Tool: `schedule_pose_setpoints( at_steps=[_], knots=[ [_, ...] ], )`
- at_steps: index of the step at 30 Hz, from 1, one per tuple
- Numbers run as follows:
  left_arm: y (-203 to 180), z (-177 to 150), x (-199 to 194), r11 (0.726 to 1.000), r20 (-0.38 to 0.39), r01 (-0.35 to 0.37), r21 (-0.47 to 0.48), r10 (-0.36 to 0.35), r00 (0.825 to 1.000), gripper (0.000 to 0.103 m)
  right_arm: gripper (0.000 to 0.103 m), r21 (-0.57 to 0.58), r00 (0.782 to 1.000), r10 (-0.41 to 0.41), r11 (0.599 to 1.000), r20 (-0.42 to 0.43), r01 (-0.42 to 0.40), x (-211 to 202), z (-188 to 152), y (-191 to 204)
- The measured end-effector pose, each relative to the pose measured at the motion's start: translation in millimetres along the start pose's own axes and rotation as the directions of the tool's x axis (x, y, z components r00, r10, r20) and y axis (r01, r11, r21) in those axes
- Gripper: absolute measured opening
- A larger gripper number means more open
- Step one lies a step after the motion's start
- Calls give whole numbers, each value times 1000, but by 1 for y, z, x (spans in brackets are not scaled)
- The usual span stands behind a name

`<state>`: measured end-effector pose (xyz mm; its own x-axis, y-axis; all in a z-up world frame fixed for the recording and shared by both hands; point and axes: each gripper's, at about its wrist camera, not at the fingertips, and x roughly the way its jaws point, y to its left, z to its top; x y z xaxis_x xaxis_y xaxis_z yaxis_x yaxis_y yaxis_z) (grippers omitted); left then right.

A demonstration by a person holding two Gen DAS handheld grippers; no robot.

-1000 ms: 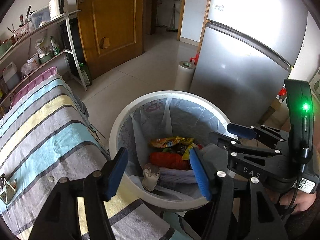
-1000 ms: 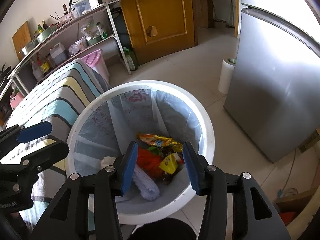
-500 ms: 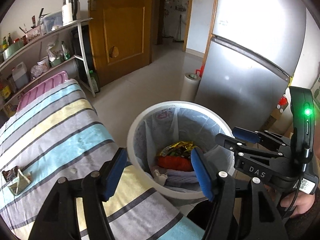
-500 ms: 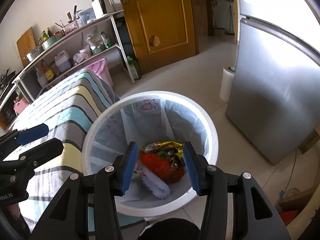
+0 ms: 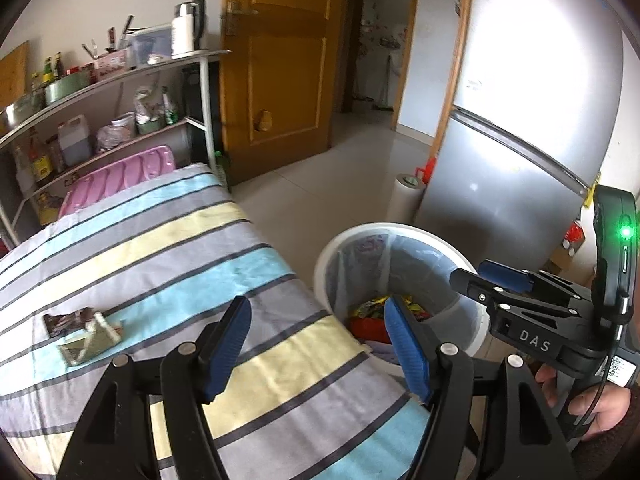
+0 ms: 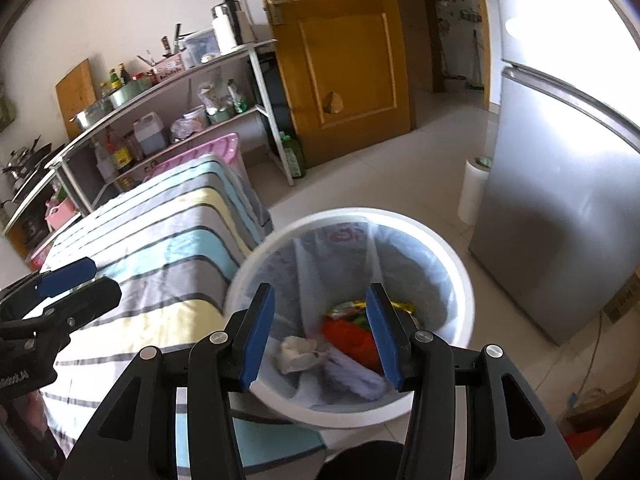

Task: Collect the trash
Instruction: 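Reach both tools back to the chocolate wrapper and green packet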

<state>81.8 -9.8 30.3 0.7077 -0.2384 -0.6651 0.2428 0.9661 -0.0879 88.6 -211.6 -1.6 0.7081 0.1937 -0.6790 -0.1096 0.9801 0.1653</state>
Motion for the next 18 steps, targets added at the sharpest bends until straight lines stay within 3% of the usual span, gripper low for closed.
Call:
schedule_pose_setpoints(
  at_steps=[18],
  knots=[
    [93, -25, -43, 983, 27, -132, -126, 137, 990, 72, 49, -132, 990, 143, 981, -2, -142, 9, 6, 105]
  ],
)
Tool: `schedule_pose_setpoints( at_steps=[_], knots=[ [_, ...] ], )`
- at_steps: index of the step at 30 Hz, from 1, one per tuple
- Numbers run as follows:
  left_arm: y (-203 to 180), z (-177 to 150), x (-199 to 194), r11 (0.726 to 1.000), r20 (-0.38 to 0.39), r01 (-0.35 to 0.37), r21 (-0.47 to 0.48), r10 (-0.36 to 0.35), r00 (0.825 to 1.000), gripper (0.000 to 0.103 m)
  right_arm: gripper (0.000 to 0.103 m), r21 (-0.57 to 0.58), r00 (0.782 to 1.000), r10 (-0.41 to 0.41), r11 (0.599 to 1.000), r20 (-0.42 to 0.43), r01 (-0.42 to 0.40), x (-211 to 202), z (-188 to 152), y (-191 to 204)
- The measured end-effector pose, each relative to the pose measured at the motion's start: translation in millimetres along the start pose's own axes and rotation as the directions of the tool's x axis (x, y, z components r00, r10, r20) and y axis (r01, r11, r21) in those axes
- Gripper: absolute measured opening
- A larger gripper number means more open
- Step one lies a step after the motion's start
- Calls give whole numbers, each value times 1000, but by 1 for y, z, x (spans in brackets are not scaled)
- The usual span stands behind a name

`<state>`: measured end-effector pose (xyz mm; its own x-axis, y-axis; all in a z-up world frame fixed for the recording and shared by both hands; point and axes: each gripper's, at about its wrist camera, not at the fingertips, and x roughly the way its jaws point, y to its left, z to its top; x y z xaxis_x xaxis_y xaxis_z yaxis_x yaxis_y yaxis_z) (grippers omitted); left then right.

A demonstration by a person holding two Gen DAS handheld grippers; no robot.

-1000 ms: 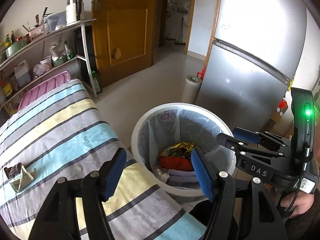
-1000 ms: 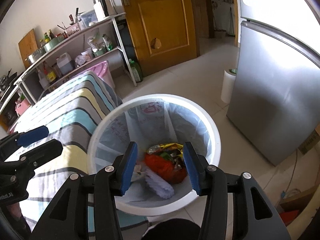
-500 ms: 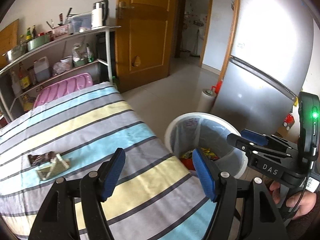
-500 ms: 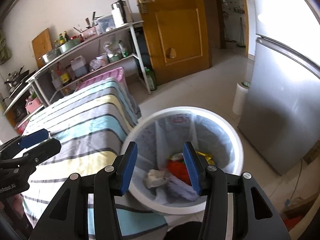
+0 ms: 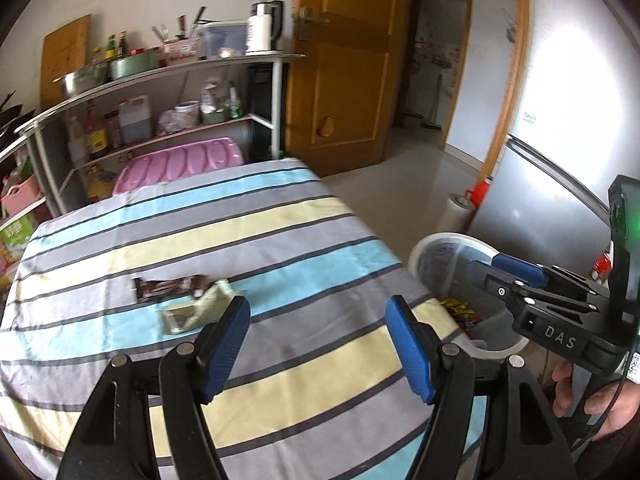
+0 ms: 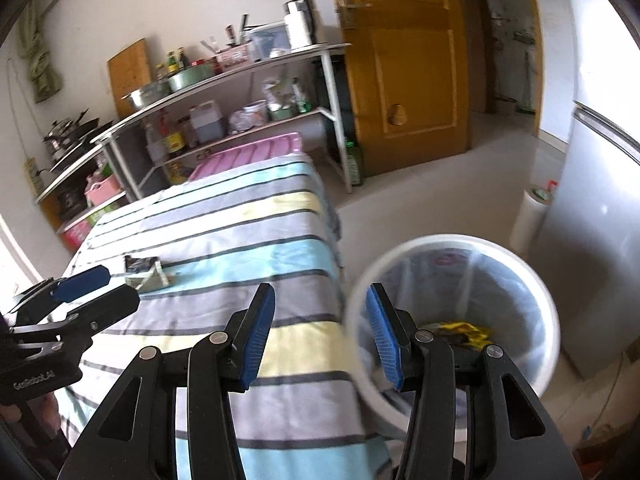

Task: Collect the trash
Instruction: 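Reach both tools back to the chocolate wrapper and green packet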

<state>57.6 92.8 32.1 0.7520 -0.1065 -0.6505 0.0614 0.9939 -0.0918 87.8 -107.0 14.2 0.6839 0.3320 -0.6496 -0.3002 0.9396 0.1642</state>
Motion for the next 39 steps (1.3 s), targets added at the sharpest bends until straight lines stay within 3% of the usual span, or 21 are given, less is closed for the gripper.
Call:
schedule_pose_setpoints(
  at_steps=[16, 25, 34, 37, 39],
  knots=[
    [116, -24, -12, 979, -28, -140, -150, 138, 990, 73, 49, -135, 986, 131, 980, -102, -144, 57, 13, 95],
    [148, -21, 0, 971, -45, -138, -193, 132, 990, 74, 49, -191, 964, 195, 955, -180, -229, 93, 17, 128],
    [162, -6, 27, 970, -68, -65, -233, 51, 996, 75, 49, -213, 930, 274, 921, -245, -327, 126, 20, 138],
    [165, -1, 41, 971, -93, -70, -229, 50, 994, 75, 49, -194, 907, 323, 904, -269, -380, 138, 19, 139],
    [166, 0, 50, 970, -107, -48, -237, 23, 994, 75, 49, -199, 910, 313, 907, -274, -372, 144, 19, 139]
  ],
)
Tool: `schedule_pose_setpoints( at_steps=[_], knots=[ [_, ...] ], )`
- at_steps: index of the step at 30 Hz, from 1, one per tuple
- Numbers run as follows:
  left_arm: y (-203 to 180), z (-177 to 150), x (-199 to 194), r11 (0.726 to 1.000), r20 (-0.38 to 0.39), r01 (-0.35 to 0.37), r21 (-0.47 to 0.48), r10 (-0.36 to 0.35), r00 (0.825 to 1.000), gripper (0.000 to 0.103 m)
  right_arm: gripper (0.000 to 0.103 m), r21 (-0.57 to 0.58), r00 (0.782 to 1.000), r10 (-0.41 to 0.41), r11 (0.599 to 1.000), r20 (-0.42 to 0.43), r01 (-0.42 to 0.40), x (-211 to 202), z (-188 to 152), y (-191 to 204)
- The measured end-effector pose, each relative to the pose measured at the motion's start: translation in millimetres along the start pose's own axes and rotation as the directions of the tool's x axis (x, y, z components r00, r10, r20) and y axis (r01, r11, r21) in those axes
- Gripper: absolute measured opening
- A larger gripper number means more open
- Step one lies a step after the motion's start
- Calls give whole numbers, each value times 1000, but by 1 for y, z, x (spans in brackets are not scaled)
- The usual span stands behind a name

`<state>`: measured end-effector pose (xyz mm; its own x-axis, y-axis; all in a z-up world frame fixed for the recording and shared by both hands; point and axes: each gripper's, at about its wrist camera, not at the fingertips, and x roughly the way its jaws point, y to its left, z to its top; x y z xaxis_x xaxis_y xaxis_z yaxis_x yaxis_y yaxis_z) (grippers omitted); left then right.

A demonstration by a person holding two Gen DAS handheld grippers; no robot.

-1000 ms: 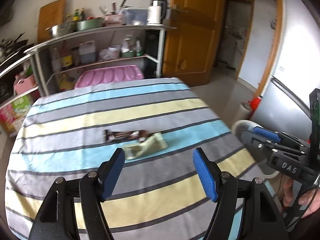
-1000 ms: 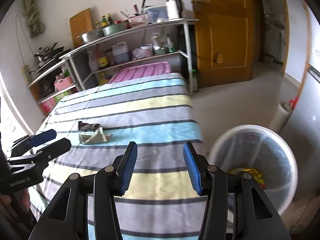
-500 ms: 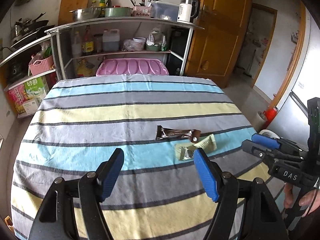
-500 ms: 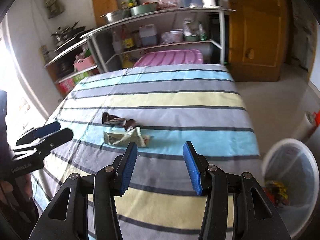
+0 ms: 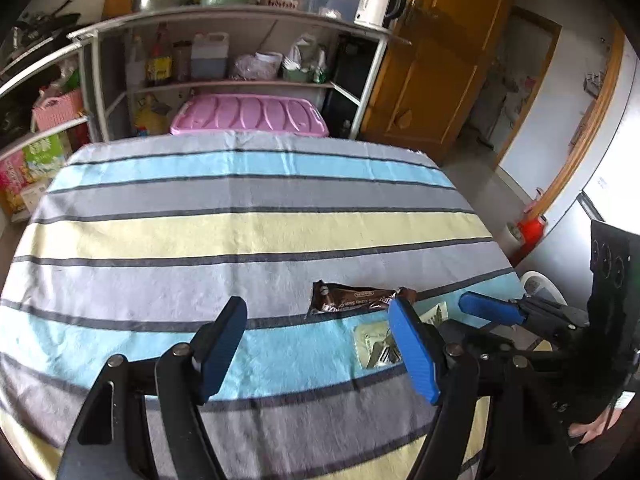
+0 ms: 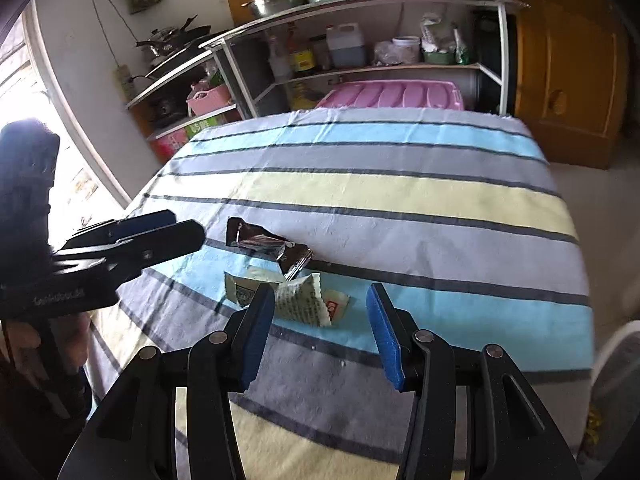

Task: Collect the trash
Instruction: 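Reach both tools back to the chocolate wrapper and green packet, then grasp brown chocolate wrapper with left tool while right tool grasps green packet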

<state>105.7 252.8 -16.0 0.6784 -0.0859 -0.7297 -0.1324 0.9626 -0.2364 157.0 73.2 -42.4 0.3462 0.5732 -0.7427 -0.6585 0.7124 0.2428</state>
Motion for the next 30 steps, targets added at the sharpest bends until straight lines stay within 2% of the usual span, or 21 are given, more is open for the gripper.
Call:
schedule_pose_setpoints(
  at_steps=[5, 9, 12, 16, 22, 26, 30],
  knots=[
    [6, 3, 19, 998, -39, 44, -38, -46, 998, 75, 49, -6, 999, 38, 999, -26, -38, 14, 0, 2],
    [5, 3, 23, 1000, -43, 10, -24, -11, 999, 75, 49, 4, 998, 62, 998, -23, -62, 15, 0, -1],
    [8, 2, 25, 999, -53, 22, -44, -25, 998, 75, 36, 4, 999, 50, 999, -14, -50, 13, -1, -1],
    [6, 4, 32, 1000, -65, 2, -21, -3, 998, 75, 5, -20, 999, 39, 999, -11, -39, 7, -3, 0],
    [4, 5, 35, 1000, -66, 6, -22, -7, 998, 75, 2, -15, 998, 55, 998, -23, -55, -2, -10, -6],
    [-1, 4, 36, 1000, -68, -19, 1, 19, 997, 75, 2, -5, 1000, 21, 1000, -18, -21, -15, -18, -14],
    [-10, 2, 36, 1000, -70, -18, 24, 20, 997, 64, 2, 42, 1000, -25, 999, -3, 25, -30, -24, -29]
  ],
)
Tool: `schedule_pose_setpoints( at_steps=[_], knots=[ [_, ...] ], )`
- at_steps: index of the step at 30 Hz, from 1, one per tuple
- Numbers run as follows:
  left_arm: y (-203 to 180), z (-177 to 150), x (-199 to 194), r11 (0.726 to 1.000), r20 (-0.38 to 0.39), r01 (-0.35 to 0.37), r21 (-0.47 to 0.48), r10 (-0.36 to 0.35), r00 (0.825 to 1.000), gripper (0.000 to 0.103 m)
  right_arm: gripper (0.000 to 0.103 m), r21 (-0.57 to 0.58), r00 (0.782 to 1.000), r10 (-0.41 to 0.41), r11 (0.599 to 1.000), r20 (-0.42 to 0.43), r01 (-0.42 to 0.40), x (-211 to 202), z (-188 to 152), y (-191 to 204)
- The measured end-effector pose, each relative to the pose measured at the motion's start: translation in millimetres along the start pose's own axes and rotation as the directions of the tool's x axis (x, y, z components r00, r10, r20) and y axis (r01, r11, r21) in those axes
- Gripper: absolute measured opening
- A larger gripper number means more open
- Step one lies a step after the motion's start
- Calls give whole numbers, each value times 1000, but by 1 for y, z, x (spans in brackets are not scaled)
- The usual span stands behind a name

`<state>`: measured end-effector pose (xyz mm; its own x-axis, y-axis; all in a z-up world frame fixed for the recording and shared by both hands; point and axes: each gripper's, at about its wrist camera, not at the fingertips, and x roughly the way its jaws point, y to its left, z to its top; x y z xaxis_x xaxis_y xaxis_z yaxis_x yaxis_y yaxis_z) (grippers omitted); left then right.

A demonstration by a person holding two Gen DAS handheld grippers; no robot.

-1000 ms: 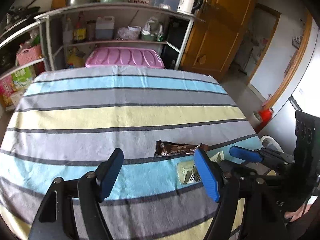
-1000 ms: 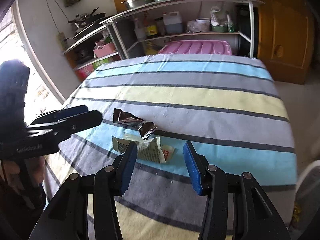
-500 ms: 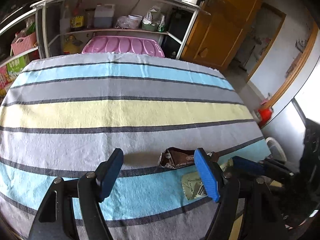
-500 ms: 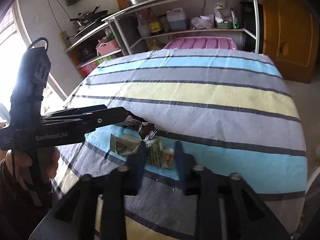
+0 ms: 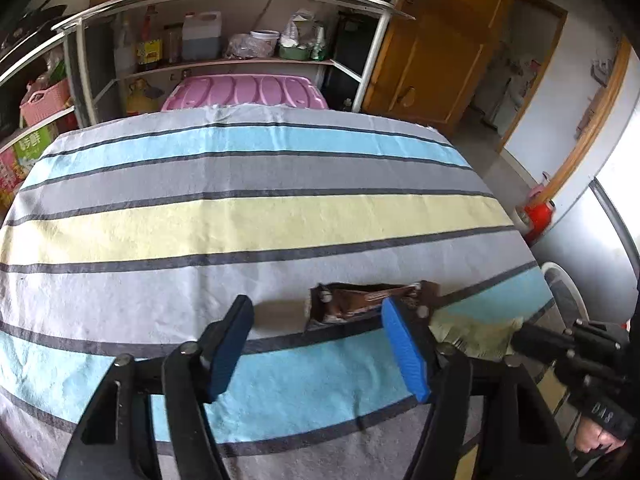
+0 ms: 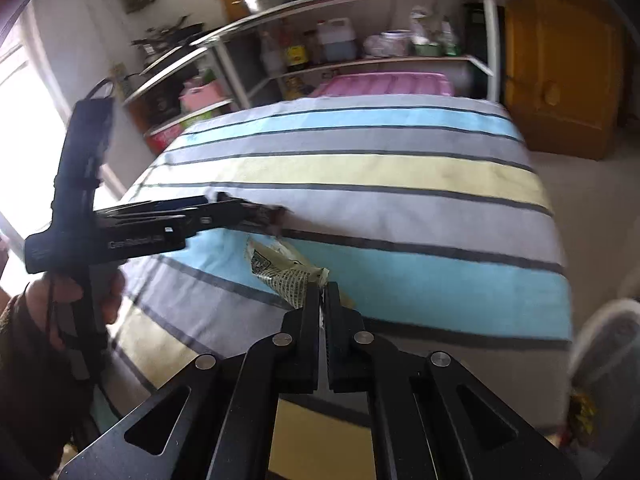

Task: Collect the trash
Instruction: 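Grasp brown chocolate wrapper with left tool while right tool grasps green packet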

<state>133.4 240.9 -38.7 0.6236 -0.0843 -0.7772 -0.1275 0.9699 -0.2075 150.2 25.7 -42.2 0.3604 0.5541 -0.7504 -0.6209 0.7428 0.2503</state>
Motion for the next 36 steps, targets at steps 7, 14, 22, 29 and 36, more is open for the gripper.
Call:
schedule_pose_setpoints(
  at_steps=[7, 14, 22, 29, 36],
  knots=[
    [-25, -9, -2, 994, -34, 55, 92, -52, 998, 52, 2, 18, 996, -89, 996, -16, 90, -17, -12, -17],
    [-38, -9, -11, 981, -19, 48, 186, -45, 999, 56, 8, -67, 994, -112, 991, 14, 113, -25, -13, -12],
    [-37, 4, 8, 985, -42, 25, 172, -18, 999, 70, 53, -150, 996, -92, 984, 1, 91, -1, -2, -2],
    [-46, 1, 11, 974, -30, -39, 224, 47, 998, 42, 42, -129, 997, -78, 989, -12, 75, 10, -1, 0],
    [-47, 0, 9, 978, -30, -42, 203, 49, 998, 25, 25, -149, 996, -87, 985, -2, 85, 6, -7, 3]
  ],
)
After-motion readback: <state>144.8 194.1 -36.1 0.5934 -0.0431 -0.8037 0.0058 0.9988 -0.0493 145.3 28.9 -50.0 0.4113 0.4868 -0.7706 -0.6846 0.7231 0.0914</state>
